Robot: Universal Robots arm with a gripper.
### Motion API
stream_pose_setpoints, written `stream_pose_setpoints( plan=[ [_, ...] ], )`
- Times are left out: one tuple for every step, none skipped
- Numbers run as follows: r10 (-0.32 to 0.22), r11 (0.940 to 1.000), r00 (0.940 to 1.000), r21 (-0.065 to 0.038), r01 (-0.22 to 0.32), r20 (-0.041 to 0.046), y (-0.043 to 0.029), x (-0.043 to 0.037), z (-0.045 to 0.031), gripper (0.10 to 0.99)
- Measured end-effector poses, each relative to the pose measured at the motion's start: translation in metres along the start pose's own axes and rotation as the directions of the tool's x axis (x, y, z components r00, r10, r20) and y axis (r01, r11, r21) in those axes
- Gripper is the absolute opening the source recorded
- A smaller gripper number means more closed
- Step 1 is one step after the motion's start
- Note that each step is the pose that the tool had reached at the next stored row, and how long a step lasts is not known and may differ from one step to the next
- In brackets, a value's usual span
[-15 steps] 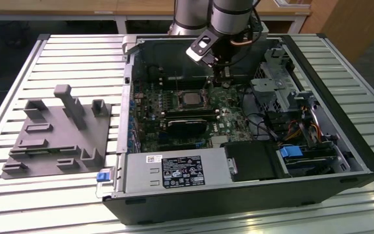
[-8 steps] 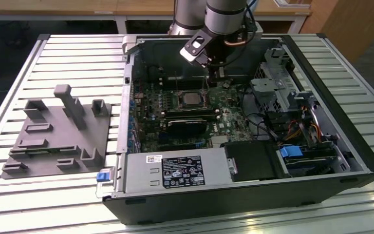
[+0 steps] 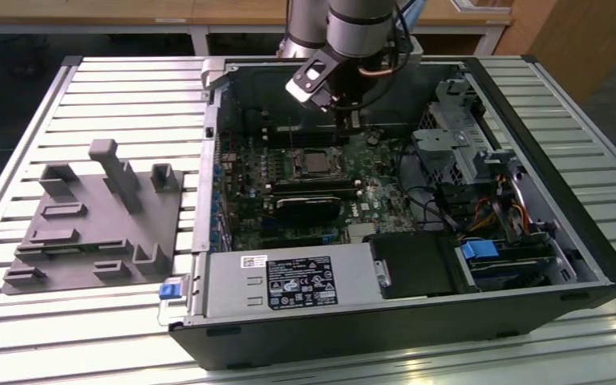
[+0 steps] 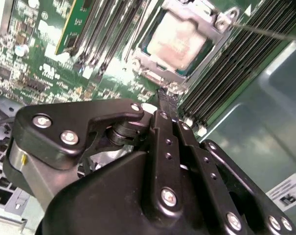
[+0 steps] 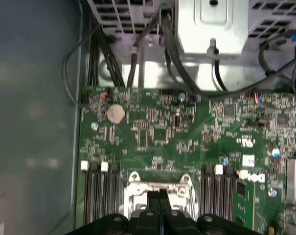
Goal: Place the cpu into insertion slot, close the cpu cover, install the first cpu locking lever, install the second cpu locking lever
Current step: 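Close the cpu cover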
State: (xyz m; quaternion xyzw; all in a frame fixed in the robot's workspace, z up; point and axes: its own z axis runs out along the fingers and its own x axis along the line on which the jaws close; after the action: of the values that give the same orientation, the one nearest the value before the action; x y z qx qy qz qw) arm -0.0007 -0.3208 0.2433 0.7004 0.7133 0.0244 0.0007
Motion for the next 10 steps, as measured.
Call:
stream_pose_setpoints(
  plan=[
    [0.000,1.0000,1.0000,0.000,0.000,-0.0001,-0.0024,0.0000,0.0002,0.106],
    [0.000,1.0000,1.0000,0.000,0.000,-0.0001,-0.0052,0.0001,0.0004,0.106],
    [0.000,1.0000,1.0000,0.000,0.000,0.0000,-0.0083,0.0002,0.0008,0.106],
    [0.000,1.0000,1.0000,0.000,0.000,0.0000,-0.0114,0.0002,0.0015,0.106],
    [0.000,1.0000,1.0000,0.000,0.000,0.0000,-0.0136,0.0002,0.0023,0.106],
    [0.000,1.0000,1.0000,0.000,0.000,0.0001,-0.0151,0.0002,0.0033,0.106],
    [0.000,1.0000,1.0000,0.000,0.000,-0.0001,-0.0154,0.0001,0.0040,0.106],
    [0.000,1.0000,1.0000,0.000,0.000,0.0000,-0.0157,0.0001,0.0045,0.106],
    [0.000,1.0000,1.0000,0.000,0.000,0.0000,-0.0162,0.0001,0.0048,0.106],
    [0.000,1.0000,1.0000,0.000,0.000,-0.0001,-0.0166,0.0001,0.0053,0.106]
  ],
)
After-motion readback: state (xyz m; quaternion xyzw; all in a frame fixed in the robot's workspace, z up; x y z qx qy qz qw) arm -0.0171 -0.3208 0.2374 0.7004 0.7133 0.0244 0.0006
